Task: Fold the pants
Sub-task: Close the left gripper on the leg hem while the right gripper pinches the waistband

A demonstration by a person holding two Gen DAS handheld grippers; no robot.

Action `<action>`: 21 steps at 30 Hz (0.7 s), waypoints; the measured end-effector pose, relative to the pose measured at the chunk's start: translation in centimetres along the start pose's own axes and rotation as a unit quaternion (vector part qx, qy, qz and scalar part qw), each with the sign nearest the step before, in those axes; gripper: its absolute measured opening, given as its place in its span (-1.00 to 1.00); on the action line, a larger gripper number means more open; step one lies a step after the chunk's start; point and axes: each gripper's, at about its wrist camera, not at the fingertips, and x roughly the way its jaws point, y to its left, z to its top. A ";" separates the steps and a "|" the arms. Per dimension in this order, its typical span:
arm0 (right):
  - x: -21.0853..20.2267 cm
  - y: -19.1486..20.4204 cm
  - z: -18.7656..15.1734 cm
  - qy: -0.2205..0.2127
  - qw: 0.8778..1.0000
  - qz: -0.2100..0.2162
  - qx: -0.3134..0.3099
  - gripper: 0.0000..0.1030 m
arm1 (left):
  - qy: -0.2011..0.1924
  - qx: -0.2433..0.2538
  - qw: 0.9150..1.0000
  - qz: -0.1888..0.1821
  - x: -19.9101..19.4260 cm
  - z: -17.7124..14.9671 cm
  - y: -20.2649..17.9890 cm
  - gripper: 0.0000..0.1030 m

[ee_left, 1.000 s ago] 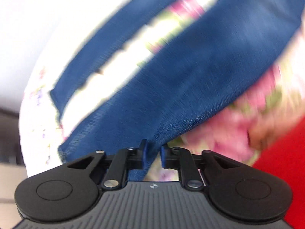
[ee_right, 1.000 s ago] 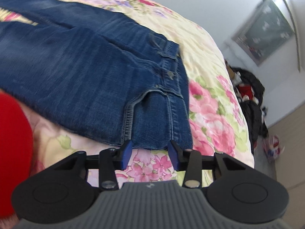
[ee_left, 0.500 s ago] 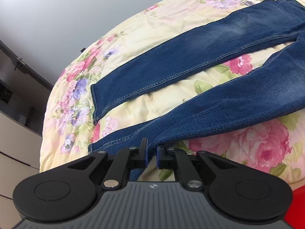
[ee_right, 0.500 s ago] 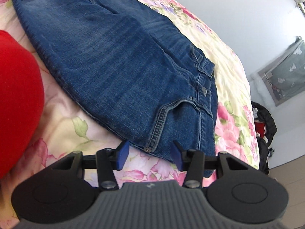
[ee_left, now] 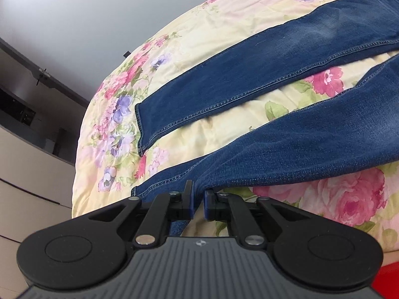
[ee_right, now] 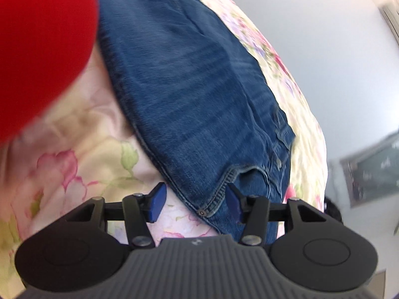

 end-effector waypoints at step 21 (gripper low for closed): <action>0.5 -0.3 1.1 -0.015 0.996 -0.052 -0.068 -0.94 | -0.009 -0.037 0.999 0.006 0.2 0.6 1.1 -0.87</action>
